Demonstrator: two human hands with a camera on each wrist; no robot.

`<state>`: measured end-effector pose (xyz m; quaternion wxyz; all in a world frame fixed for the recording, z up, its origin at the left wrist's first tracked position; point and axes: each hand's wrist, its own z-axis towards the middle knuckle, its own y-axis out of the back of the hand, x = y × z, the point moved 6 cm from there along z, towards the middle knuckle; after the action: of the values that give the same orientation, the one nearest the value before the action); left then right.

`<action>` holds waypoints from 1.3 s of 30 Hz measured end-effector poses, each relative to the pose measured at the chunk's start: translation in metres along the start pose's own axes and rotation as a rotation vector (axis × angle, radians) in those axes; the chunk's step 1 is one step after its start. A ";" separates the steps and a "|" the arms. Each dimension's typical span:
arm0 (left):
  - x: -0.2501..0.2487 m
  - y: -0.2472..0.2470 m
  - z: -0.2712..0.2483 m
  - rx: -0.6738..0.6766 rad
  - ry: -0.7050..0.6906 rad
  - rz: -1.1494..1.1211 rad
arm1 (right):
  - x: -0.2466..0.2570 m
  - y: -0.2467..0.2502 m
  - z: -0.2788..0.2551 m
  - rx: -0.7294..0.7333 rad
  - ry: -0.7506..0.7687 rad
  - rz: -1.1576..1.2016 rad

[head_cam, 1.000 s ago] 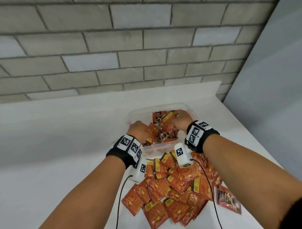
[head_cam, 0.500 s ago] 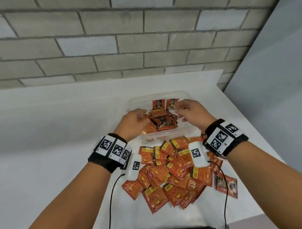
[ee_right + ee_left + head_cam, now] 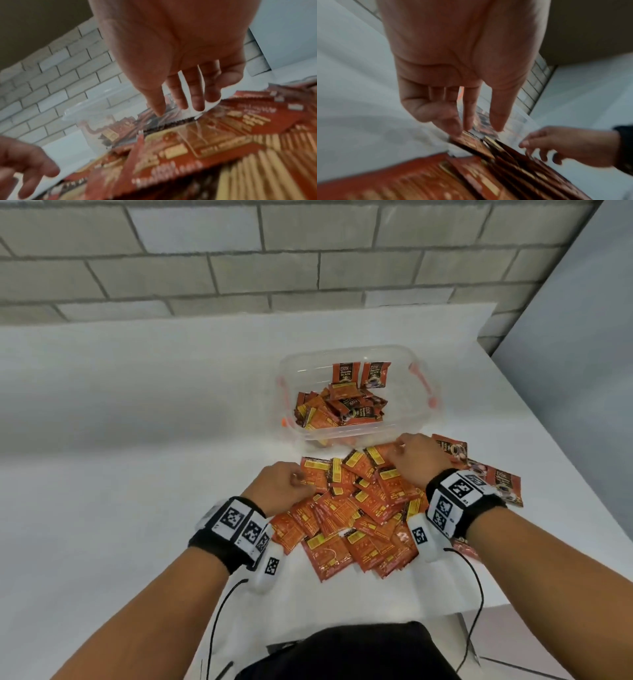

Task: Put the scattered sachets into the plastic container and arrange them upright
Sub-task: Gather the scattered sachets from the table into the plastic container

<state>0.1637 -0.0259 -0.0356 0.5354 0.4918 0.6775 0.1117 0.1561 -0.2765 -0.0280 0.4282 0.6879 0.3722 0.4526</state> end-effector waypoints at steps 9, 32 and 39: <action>-0.058 -0.033 0.038 -0.237 0.003 0.212 | 0.002 -0.014 0.007 0.052 -0.099 -0.167; -0.009 0.000 0.025 -0.107 0.138 -0.418 | -0.045 0.023 -0.046 0.195 -0.331 1.018; -0.017 -0.021 0.030 -0.021 0.130 -0.262 | -0.030 -0.003 -0.072 0.324 -0.278 0.416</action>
<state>0.1760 -0.0607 -0.0510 0.5054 0.3853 0.7680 0.0796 0.0790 -0.2839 -0.0239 0.2577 0.8643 0.2283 0.3667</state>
